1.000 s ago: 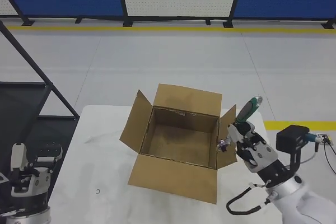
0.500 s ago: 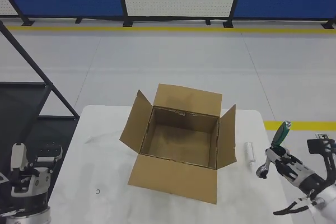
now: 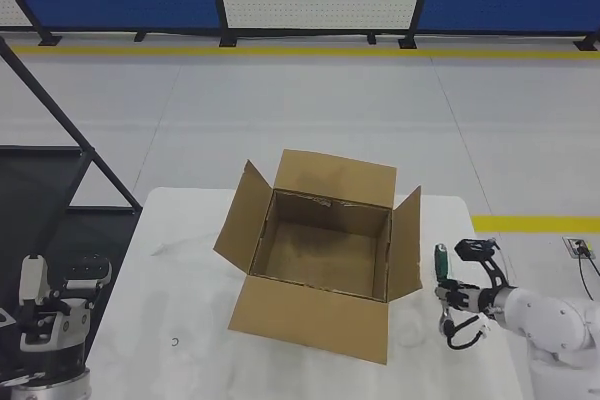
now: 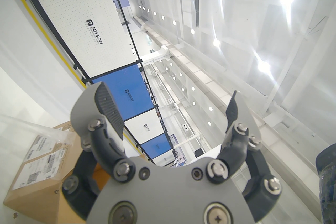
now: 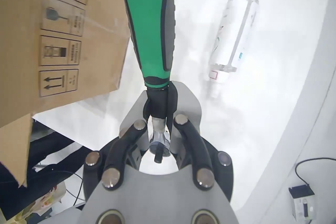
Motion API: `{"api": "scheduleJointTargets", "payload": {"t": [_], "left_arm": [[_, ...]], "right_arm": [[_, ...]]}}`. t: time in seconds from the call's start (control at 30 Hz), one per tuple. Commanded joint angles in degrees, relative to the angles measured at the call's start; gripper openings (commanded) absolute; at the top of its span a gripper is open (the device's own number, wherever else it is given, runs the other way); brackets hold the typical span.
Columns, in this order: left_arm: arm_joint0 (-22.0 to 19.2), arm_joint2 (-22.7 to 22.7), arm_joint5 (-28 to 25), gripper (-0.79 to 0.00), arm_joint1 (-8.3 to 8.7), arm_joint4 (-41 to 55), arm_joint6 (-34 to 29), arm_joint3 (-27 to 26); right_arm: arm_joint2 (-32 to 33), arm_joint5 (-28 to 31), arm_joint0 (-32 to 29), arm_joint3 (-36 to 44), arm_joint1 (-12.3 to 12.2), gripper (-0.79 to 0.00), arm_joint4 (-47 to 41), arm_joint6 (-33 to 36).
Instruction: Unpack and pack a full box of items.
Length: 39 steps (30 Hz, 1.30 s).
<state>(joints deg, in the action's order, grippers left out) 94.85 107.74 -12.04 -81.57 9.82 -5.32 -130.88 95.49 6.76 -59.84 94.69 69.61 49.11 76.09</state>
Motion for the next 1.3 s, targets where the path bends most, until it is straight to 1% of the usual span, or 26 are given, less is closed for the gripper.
{"api": "scheduleJointTargets", "payload": {"t": [0.0, 0.17, 0.37, 0.7, 0.73, 0.77, 0.8, 0.9, 1.03, 1.07, 1.1, 1.13, 1.17, 1.2, 1.23, 1.27], "left_arm": [[0.0, 0.0, 0.0, 0.000, 0.00, 0.0, 0.0, 0.0], [0.0, 0.0, 0.0, 0.000, 0.00, 0.0, 0.0, 0.0], [0.0, 0.0, 0.0, 0.000, 0.00, 0.0, 0.0, 0.0], [0.0, 0.0, 0.0, 0.000, 0.00, 0.0, 0.0, 0.0], [0.0, 0.0, 0.0, 0.000, 0.00, 0.0, 0.0, 0.0], [0.0, 0.0, 0.0, 0.000, 0.00, 0.0, 0.0, 0.0], [0.0, 0.0, 0.0, 0.000, 0.00, 0.0, 0.0, 0.0], [0.0, 0.0, 0.0, 0.000, 0.00, 0.0, 0.0, 0.0], [0.0, 0.0, 0.0, 0.000, 0.00, 0.0, 0.0, 0.0], [0.0, 0.0, 0.0, 0.000, 0.00, 0.0, 0.0, 0.0], [0.0, 0.0, 0.0, 0.000, 0.00, 0.0, 0.0, 0.0], [0.0, 0.0, 0.0, 0.000, 0.00, 0.0, 0.0, 0.0], [0.0, 0.0, 0.0, 0.000, 0.00, 0.0, 0.0, 0.0], [0.0, 0.0, 0.0, 0.000, 0.00, 0.0, 0.0, 0.0], [0.0, 0.0, 0.0, 0.000, 0.00, 0.0, 0.0, 0.0], [0.0, 0.0, 0.0, 0.000, 0.00, 0.0, 0.0, 0.0]], "right_arm": [[-1.4, 1.2, 1.7, -3.2, -0.1, -0.785, 0.5, 0.4], [-4.0, 1.3, 4.3, -8.2, -0.6, -0.785, 3.3, 1.8], [-5.7, 2.0, 5.5, -11.7, -1.1, -0.785, 4.7, 3.0], [-9.6, 1.0, 8.5, -17.7, -1.3, -0.785, 5.0, 1.2], [-9.9, 0.9, 8.7, -18.0, -1.3, -0.696, 4.9, 1.2], [-10.1, 0.8, 8.9, -18.3, -1.3, -0.566, 4.9, 1.2], [-10.3, 0.8, 9.0, -18.4, -1.4, -0.526, 4.9, 1.3], [-10.6, 0.7, 9.2, -18.6, -1.6, -0.446, 4.7, 1.4], [-10.6, 0.4, 8.8, -17.9, -1.9, -0.413, 4.1, 1.4], [-10.4, 0.4, 8.6, -17.6, -1.9, -0.348, 3.9, 1.4], [-10.3, 0.4, 8.4, -17.2, -2.0, -0.366, 3.8, 1.4], [-10.1, 0.4, 8.0, -16.4, -2.1, -0.376, 3.6, 1.0], [-9.8, 0.7, 7.3, -15.3, -2.2, -0.366, 2.9, 0.5], [-9.2, 1.0, 6.4, -13.6, -2.4, -0.345, 2.4, 0.0], [-8.3, 1.2, 5.2, -11.4, -2.5, -0.296, 1.7, -0.8], [-7.1, 1.6, 3.7, -8.7, -2.7, -0.265, 0.9, -1.6]]}}
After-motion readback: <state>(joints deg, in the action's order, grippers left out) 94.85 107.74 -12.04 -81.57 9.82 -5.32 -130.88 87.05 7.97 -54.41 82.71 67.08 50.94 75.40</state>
